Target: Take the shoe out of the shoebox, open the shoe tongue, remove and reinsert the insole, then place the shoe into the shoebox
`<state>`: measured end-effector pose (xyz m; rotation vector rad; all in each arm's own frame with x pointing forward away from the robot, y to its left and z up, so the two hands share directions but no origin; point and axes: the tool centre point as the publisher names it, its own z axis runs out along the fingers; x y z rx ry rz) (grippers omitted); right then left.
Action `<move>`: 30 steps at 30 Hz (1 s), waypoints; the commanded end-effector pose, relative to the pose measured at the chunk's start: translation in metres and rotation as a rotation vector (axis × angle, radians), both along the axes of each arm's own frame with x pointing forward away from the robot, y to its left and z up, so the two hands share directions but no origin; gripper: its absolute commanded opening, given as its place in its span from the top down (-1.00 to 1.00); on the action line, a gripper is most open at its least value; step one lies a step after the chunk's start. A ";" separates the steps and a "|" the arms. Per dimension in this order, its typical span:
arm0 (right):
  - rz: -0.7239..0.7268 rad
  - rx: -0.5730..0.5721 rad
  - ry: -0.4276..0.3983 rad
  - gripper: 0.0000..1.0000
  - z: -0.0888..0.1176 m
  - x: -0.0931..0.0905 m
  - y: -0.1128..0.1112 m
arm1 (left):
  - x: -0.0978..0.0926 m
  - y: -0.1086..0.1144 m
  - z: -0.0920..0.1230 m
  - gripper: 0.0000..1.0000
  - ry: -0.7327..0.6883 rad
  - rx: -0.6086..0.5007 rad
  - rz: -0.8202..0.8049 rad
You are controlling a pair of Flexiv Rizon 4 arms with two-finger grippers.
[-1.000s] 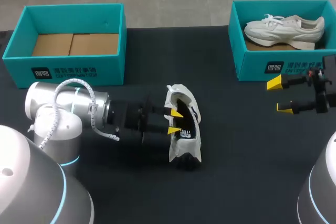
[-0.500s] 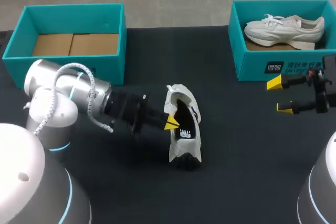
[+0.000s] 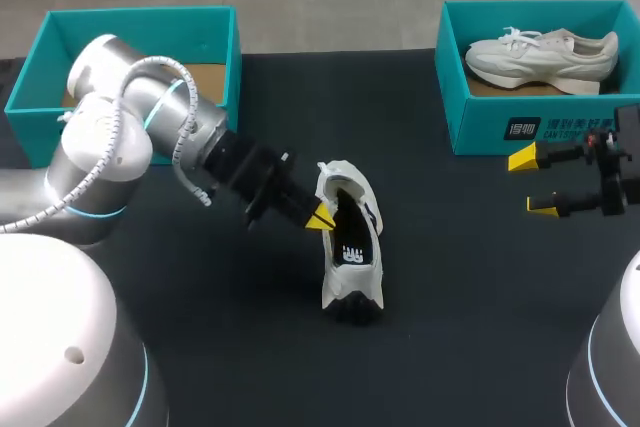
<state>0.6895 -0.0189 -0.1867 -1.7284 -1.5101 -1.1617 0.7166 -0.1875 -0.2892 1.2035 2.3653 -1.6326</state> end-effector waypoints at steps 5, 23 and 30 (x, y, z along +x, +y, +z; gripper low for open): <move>-0.003 -0.002 0.000 -1.00 0.000 -0.001 0.001 | 0.001 -0.002 0.005 1.00 -0.102 0.126 -0.100; -0.003 -0.002 0.000 -1.00 0.000 -0.001 0.001 | 0.008 0.007 0.004 1.00 -0.457 0.617 -0.727; -0.003 -0.002 0.000 -1.00 0.000 -0.001 0.001 | 0.008 0.007 0.004 1.00 -0.457 0.617 -0.727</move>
